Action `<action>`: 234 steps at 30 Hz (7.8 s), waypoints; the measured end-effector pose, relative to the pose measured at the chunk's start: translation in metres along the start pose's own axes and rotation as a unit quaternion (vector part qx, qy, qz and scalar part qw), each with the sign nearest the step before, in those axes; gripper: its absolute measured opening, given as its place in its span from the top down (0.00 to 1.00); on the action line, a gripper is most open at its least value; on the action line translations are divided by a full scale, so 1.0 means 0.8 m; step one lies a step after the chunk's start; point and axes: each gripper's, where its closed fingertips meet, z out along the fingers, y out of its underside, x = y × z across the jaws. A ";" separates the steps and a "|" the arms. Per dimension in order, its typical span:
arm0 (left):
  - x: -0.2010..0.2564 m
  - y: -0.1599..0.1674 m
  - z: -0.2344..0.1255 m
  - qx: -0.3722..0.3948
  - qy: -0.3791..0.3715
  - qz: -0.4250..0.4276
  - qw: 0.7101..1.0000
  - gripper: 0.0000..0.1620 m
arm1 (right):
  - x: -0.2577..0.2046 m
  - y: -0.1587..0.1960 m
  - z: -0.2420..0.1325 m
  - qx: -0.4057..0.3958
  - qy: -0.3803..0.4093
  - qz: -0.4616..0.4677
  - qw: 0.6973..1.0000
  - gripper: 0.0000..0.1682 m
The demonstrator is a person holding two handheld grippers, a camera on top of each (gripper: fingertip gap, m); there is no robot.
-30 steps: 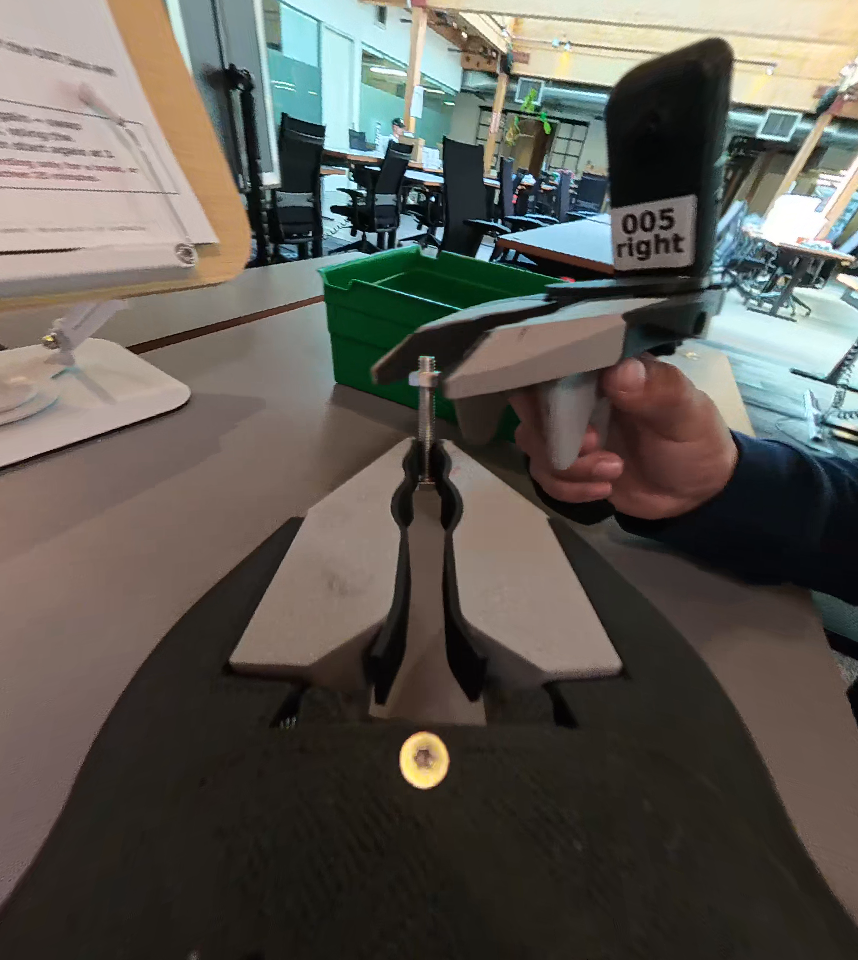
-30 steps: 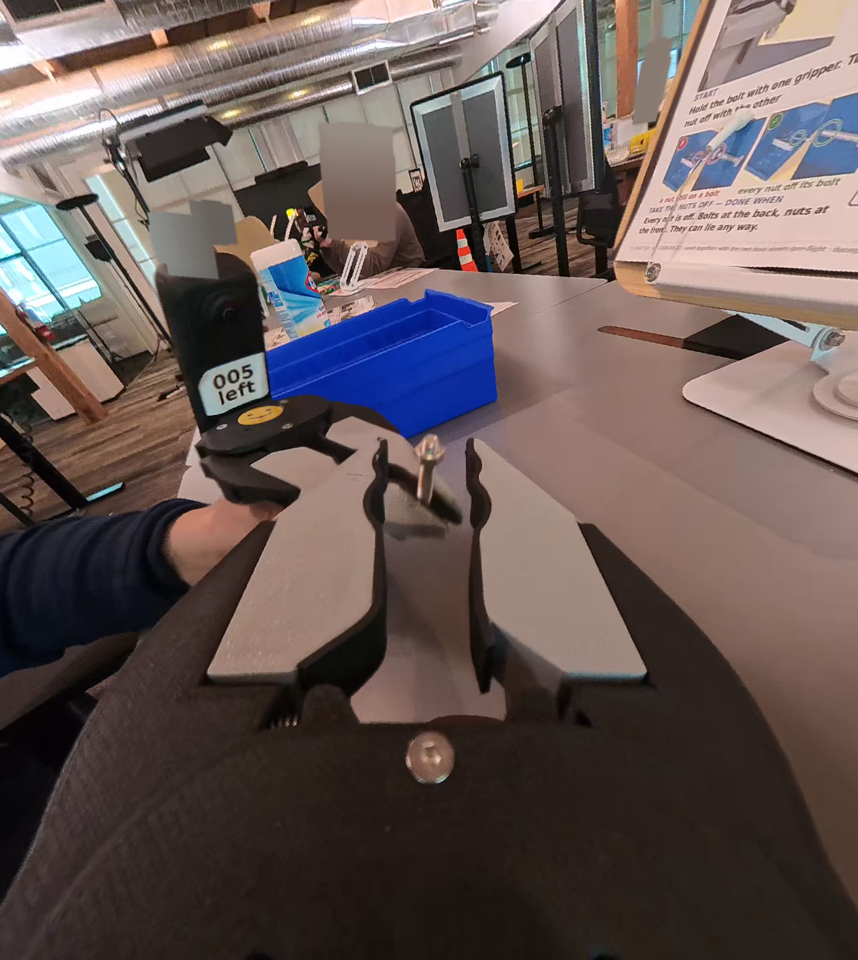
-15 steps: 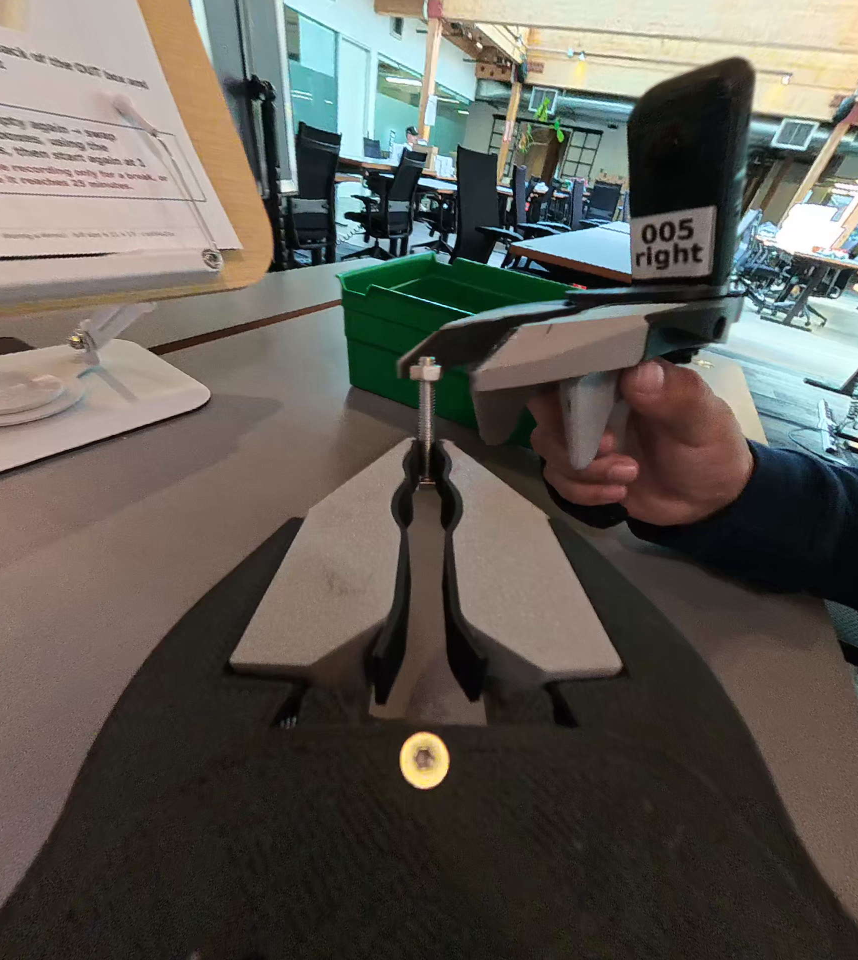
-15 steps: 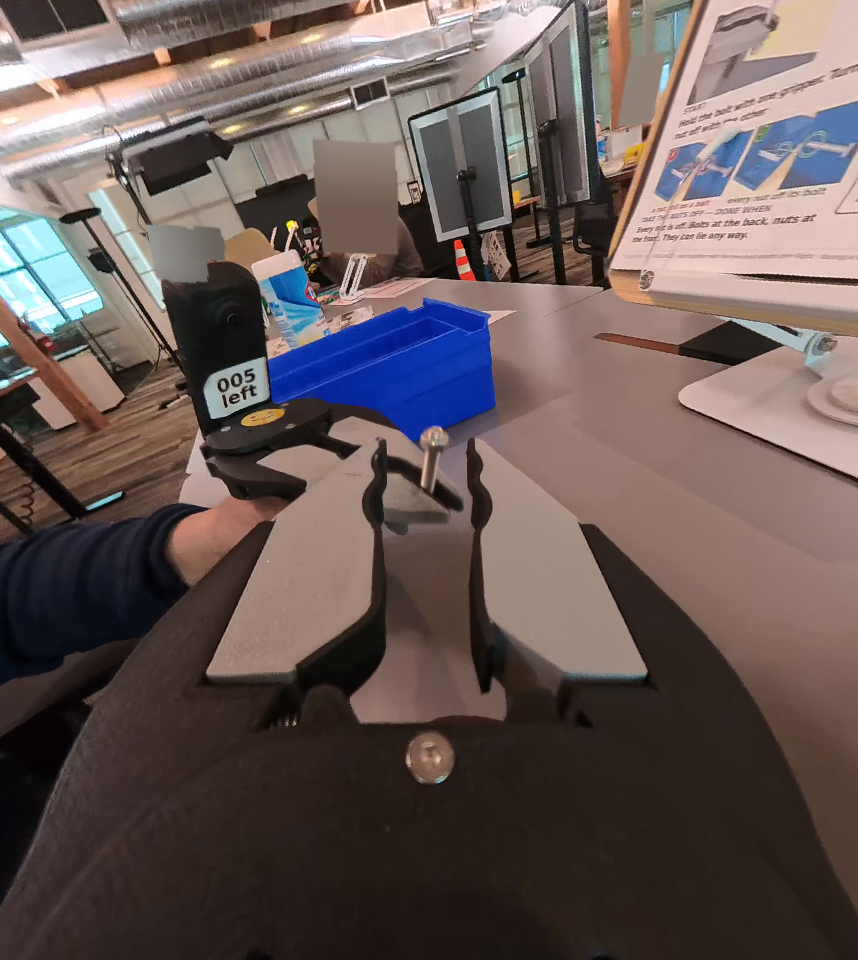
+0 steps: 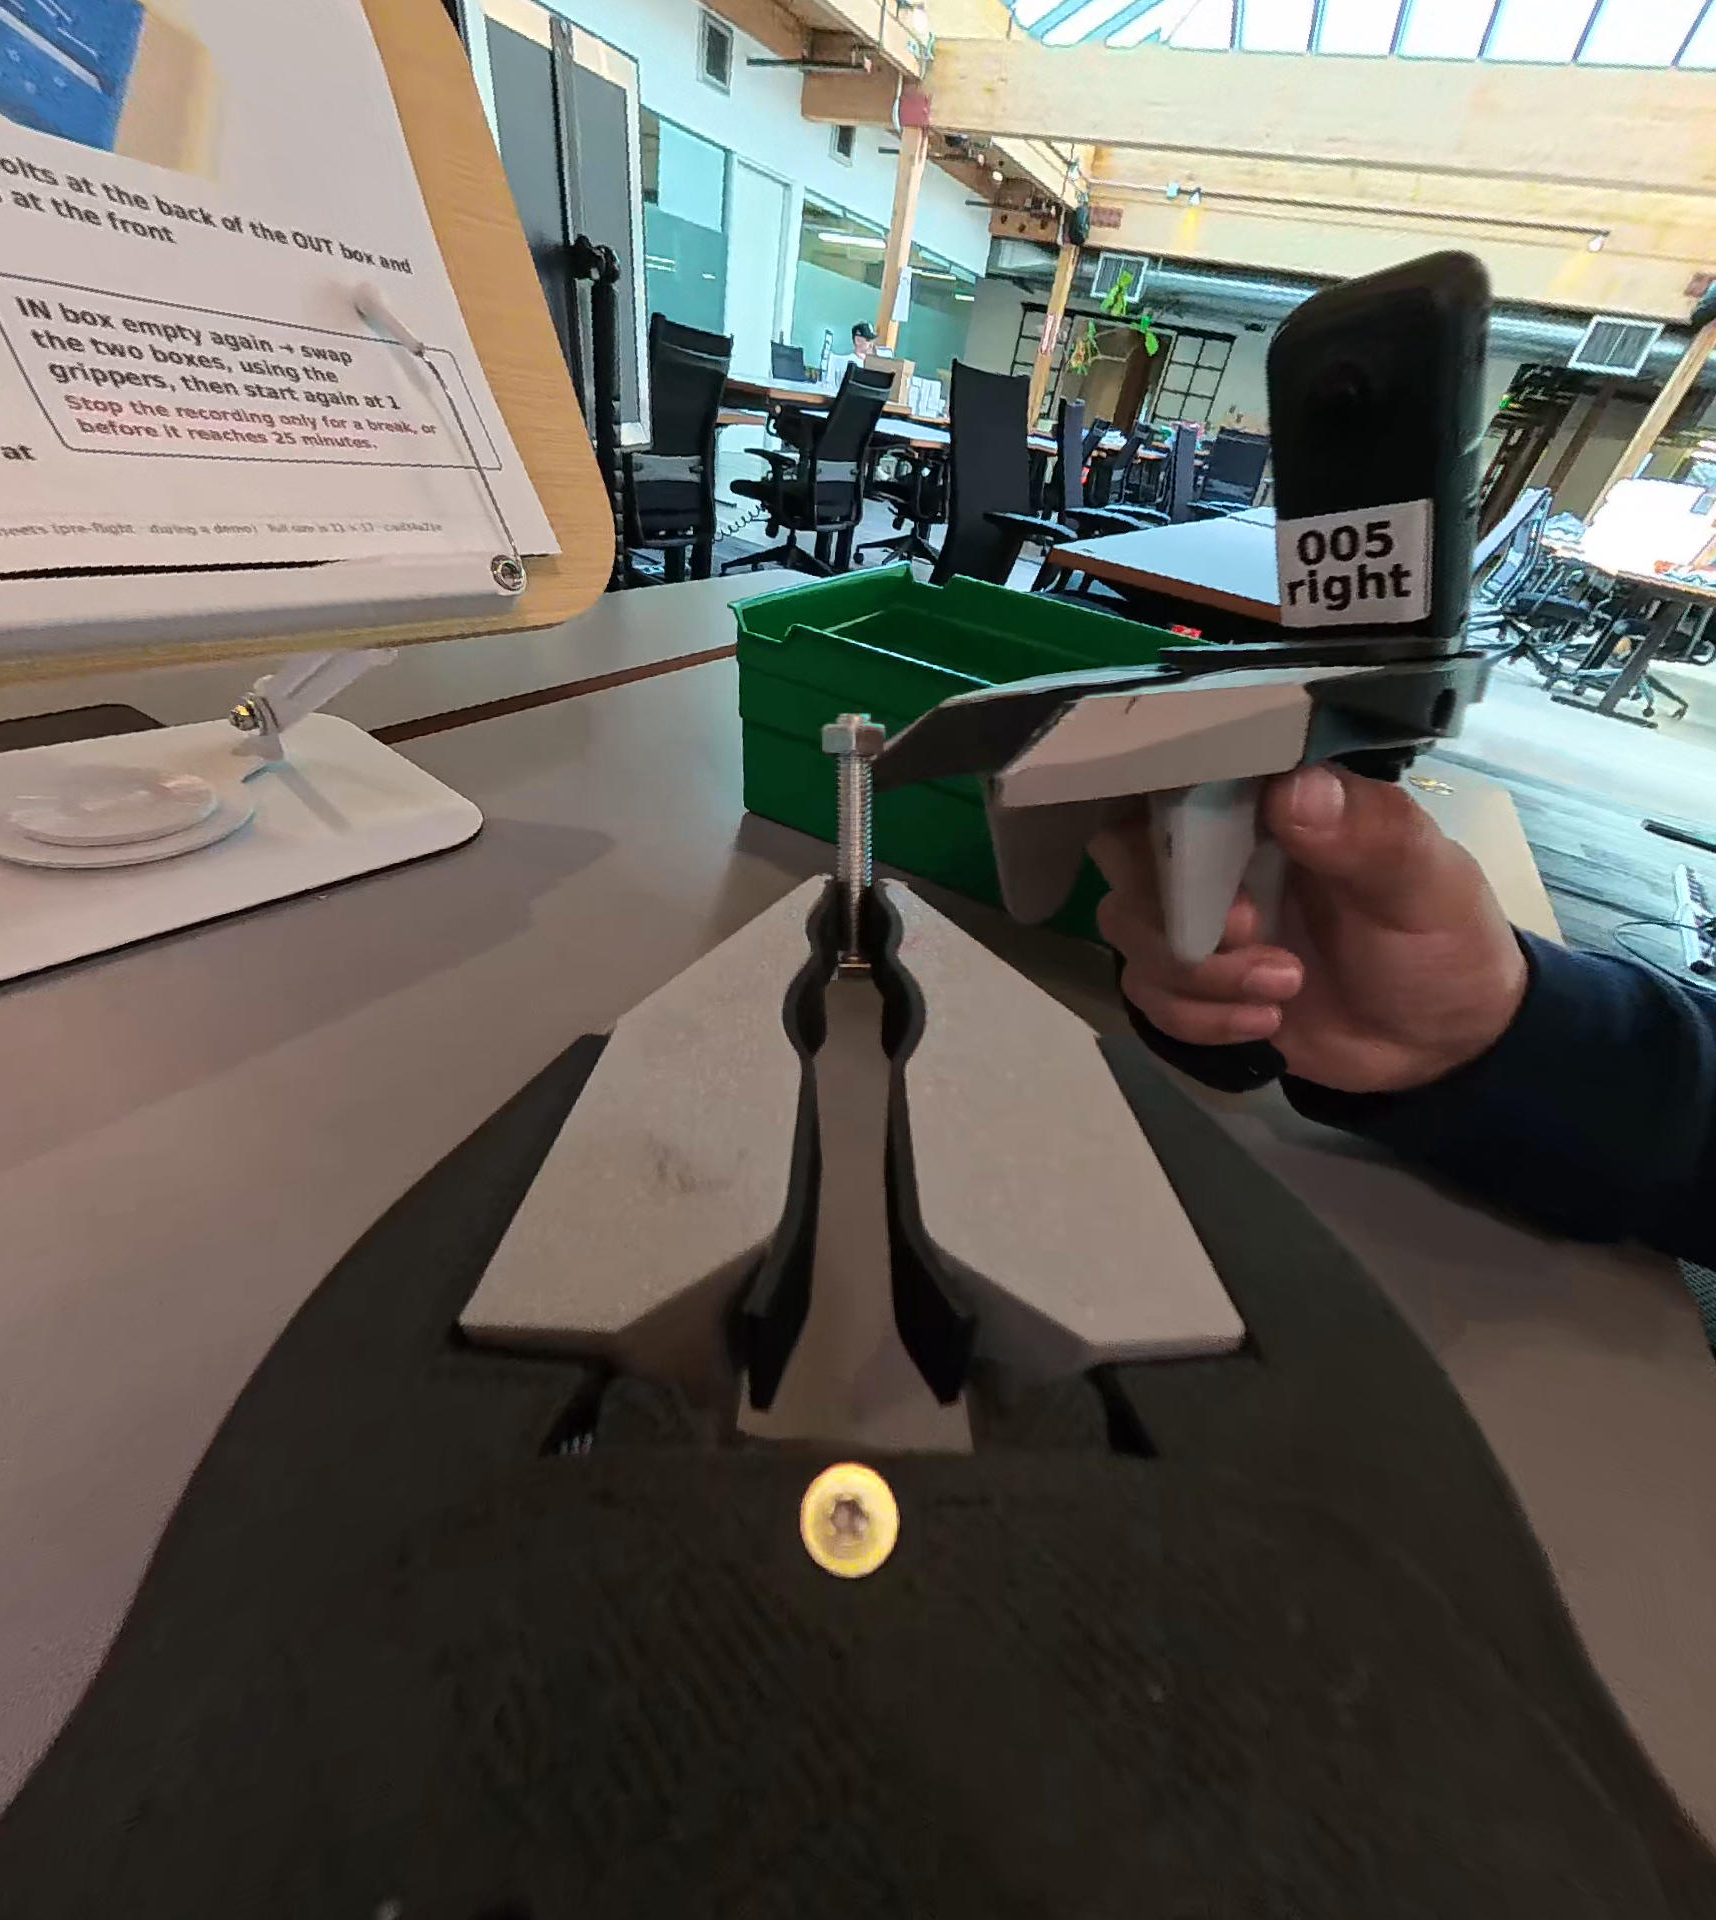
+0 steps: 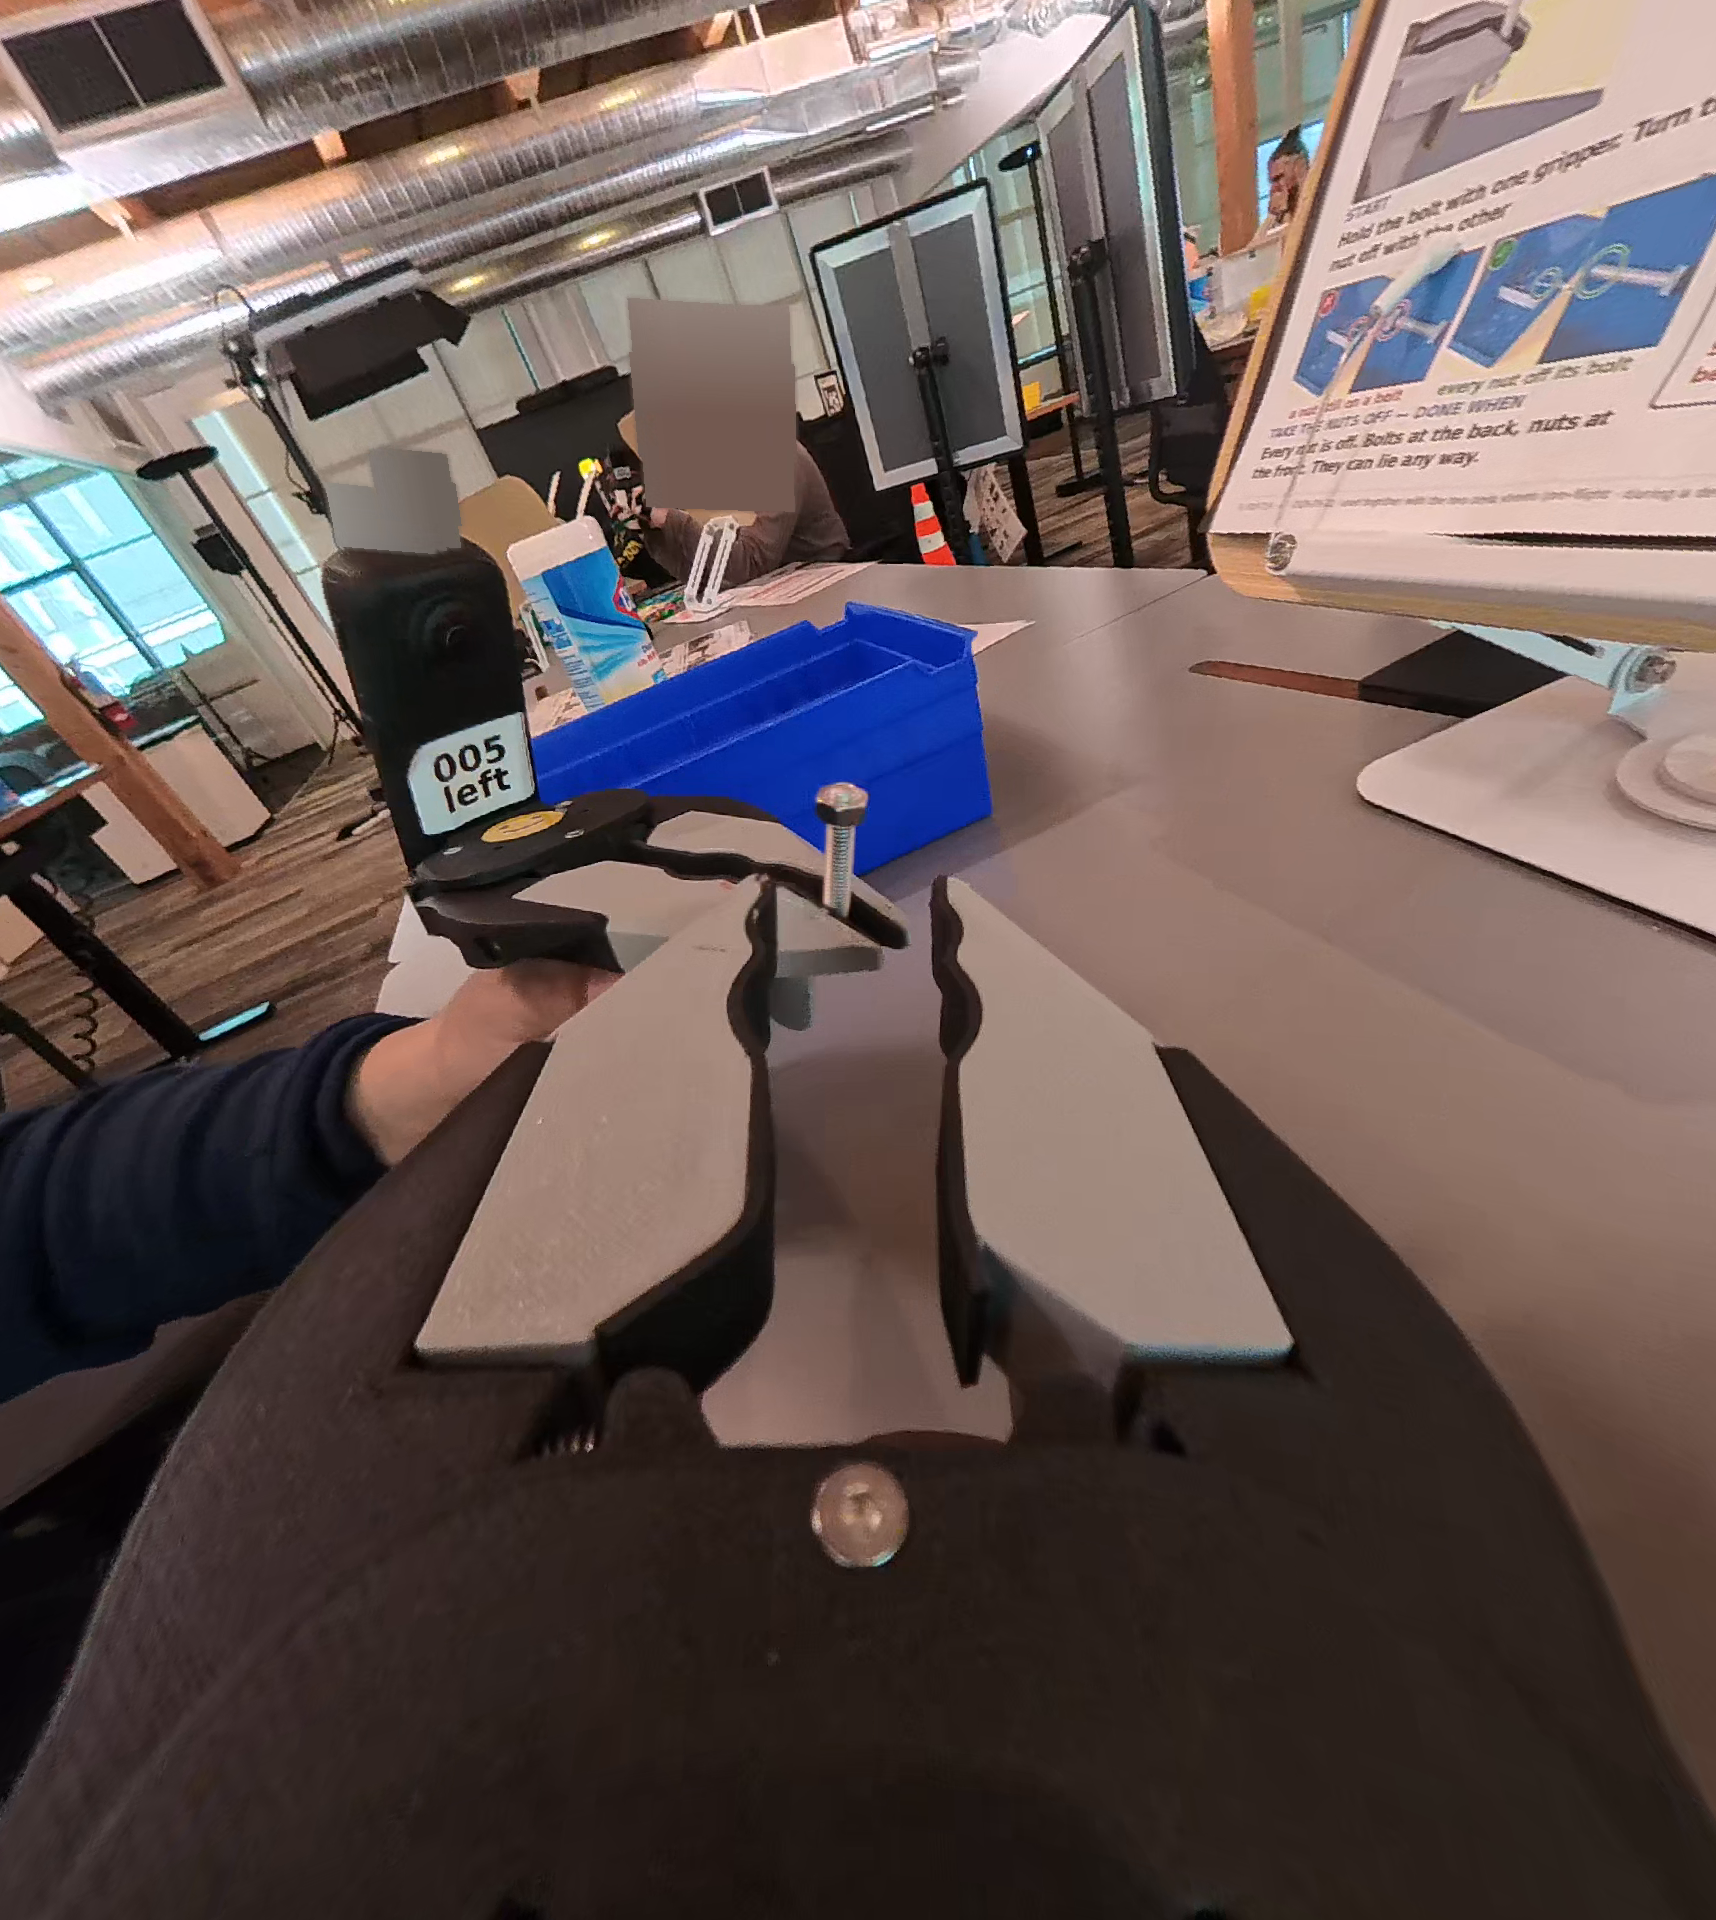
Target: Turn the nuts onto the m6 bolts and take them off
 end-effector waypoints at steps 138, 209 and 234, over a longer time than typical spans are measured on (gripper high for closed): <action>0.019 0.025 0.018 -0.052 -0.029 0.041 0.997 0.98 | -0.015 0.005 0.014 0.003 0.003 -0.024 1.000 0.88; 0.012 0.013 0.008 -0.042 -0.038 0.034 0.998 0.98 | -0.009 0.013 0.013 -0.021 0.039 -0.063 0.997 0.90; 0.020 0.030 0.017 -0.069 -0.014 0.027 0.997 0.98 | -0.009 -0.002 0.007 0.005 0.030 -0.042 0.999 0.96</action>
